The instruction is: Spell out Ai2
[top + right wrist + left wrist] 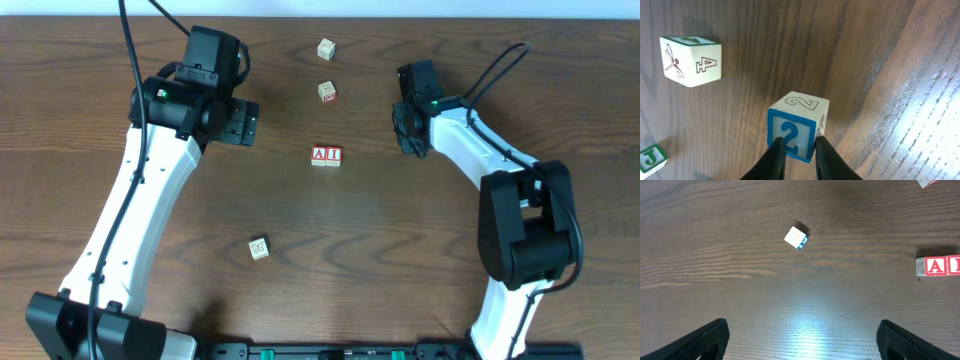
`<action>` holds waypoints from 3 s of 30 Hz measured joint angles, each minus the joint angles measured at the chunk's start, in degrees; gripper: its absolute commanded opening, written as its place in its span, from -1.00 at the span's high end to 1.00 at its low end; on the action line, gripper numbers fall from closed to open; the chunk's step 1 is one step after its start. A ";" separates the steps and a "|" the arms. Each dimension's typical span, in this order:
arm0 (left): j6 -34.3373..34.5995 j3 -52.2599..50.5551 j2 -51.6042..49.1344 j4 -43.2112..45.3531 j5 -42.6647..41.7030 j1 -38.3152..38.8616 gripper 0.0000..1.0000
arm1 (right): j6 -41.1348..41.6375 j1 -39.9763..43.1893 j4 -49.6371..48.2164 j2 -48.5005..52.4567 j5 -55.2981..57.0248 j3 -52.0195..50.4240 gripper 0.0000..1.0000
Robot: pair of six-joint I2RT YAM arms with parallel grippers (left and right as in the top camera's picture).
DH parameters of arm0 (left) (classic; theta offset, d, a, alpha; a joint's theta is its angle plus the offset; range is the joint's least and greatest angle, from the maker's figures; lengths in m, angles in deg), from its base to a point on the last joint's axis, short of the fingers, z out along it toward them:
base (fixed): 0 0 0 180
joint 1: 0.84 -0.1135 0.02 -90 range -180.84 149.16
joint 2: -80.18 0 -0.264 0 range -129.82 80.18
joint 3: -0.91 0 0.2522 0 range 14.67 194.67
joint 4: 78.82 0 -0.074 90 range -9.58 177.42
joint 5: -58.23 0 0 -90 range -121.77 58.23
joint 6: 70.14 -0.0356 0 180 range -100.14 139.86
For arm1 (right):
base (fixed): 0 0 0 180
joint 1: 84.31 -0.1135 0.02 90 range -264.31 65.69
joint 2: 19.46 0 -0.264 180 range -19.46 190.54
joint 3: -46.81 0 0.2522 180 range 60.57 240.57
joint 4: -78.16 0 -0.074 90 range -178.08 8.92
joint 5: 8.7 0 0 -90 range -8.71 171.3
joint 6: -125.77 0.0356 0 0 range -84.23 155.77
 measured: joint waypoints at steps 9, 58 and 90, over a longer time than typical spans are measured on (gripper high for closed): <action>0.00 0.00 0.00 0.00 0.00 0.00 -0.91 | -1.22 0.00 0.17 0.46 -0.17 0.09 0.20; 0.00 0.00 0.00 0.00 0.00 0.00 -0.91 | -49.68 2.54 17.44 1.64 -2.86 13.33 -0.18; 0.00 0.00 0.00 0.00 0.00 0.00 -0.91 | -60.00 3.26 13.68 7.96 -5.99 13.35 0.28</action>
